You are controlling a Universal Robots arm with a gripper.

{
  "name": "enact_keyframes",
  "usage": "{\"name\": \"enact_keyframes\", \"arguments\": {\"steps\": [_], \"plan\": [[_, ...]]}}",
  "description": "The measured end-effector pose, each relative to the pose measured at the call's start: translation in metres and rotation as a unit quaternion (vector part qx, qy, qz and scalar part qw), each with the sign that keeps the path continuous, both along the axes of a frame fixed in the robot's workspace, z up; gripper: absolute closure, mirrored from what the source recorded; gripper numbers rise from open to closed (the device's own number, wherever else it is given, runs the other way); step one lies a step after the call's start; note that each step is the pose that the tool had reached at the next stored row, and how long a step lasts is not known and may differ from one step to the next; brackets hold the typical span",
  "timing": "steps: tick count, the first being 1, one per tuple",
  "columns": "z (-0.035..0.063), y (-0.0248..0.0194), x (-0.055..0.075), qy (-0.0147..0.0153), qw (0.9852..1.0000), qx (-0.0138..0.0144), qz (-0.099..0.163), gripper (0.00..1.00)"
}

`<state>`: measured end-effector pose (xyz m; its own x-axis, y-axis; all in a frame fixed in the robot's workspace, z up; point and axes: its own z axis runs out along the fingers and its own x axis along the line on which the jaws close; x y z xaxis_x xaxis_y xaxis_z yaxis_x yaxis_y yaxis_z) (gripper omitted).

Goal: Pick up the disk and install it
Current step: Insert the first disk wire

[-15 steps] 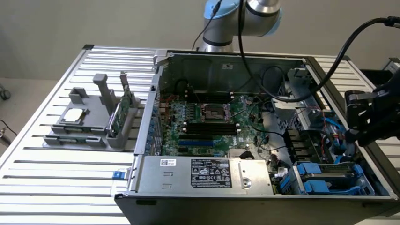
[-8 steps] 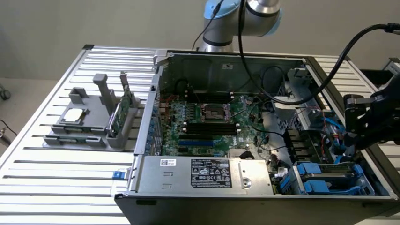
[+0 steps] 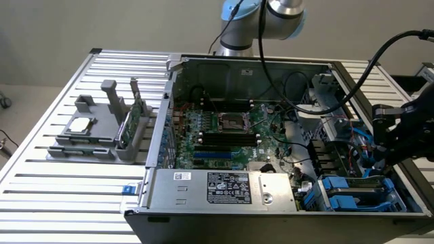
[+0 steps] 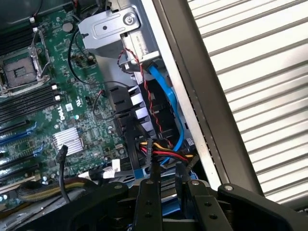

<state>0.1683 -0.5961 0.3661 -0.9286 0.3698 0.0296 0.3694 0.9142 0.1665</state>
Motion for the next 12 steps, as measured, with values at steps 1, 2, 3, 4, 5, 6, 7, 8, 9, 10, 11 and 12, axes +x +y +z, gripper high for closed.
{"name": "enact_keyframes", "arguments": {"steps": [1, 2, 3, 4, 5, 6, 7, 8, 9, 10, 11, 12], "plan": [[-0.0003, -0.0001, 0.0, 0.0, 1.0, 0.0, -0.006, 0.73], [-0.0005, -0.0002, 0.0, 0.0, 0.9999, 0.0, -0.013, 0.73], [-0.0008, -0.0003, 0.0, 0.0, 0.9998, 0.0, -0.019, 0.73], [-0.0011, -0.0004, 0.0, 0.0, 0.9997, 0.0, -0.026, 0.73], [-0.0014, -0.0005, 0.0, 0.0, 0.9995, 0.0, -0.032, 0.73], [-0.0017, -0.0006, 0.0, 0.0, 0.9992, 0.0, -0.039, 0.73], [-0.0019, -0.0007, 0.0, 0.0, 0.999, 0.0, -0.045, 0.73], [-0.0022, -0.0008, 0.0, 0.0, 0.9987, 0.0, -0.052, 0.73], [-0.0024, -0.0009, 0.0, 0.0, 0.9983, 0.0, -0.058, 0.73], [-0.0027, -0.001, 0.0, 0.0, 0.9979, 0.0, -0.065, 0.73], [-0.003, -0.0011, 0.0, 0.0, 0.9975, 0.0, -0.071, 0.73], [-0.0033, -0.0012, 0.0, 0.0, 0.997, 0.0, -0.077, 0.73]]}}
